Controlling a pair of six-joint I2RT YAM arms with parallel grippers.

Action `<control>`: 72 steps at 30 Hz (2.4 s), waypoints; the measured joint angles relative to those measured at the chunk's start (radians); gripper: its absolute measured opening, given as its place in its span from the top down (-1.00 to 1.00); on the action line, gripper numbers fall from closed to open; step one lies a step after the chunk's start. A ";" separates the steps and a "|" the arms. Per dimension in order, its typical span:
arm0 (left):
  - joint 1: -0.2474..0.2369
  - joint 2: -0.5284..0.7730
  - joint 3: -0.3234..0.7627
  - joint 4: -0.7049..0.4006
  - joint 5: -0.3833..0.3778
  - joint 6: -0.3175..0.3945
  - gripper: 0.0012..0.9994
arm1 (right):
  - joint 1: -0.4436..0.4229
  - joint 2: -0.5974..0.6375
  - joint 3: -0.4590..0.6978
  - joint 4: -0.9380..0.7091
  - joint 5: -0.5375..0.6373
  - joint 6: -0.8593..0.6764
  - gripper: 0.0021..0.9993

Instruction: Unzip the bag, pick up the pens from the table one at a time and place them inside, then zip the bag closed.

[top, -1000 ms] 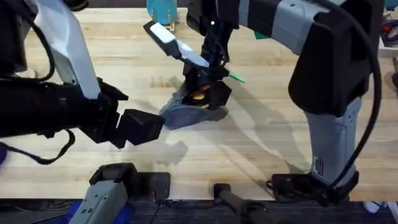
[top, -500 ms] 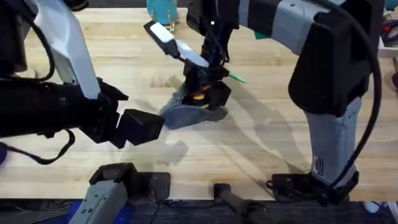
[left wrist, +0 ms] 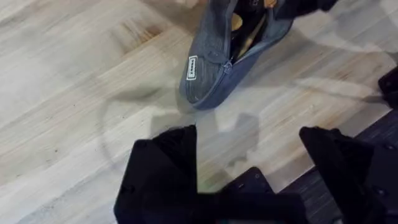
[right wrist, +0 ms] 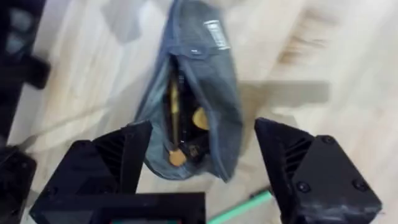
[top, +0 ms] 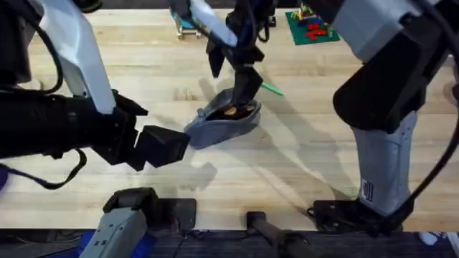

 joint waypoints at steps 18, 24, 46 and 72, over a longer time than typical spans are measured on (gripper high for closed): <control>0.000 0.000 0.000 -0.001 0.000 0.000 -0.99 | -0.225 0.000 0.266 0.000 0.142 0.718 -0.99; 0.000 0.000 0.000 -0.001 0.000 0.000 -0.99 | -0.244 0.000 0.266 -0.001 0.165 0.814 -0.99; 0.000 0.000 0.000 -0.001 0.000 0.000 -0.99 | -0.245 0.000 0.236 0.000 0.316 0.943 -0.99; 0.000 0.000 0.000 -0.001 0.000 0.000 -0.99 | -0.242 0.000 -0.215 0.230 0.405 1.028 -0.99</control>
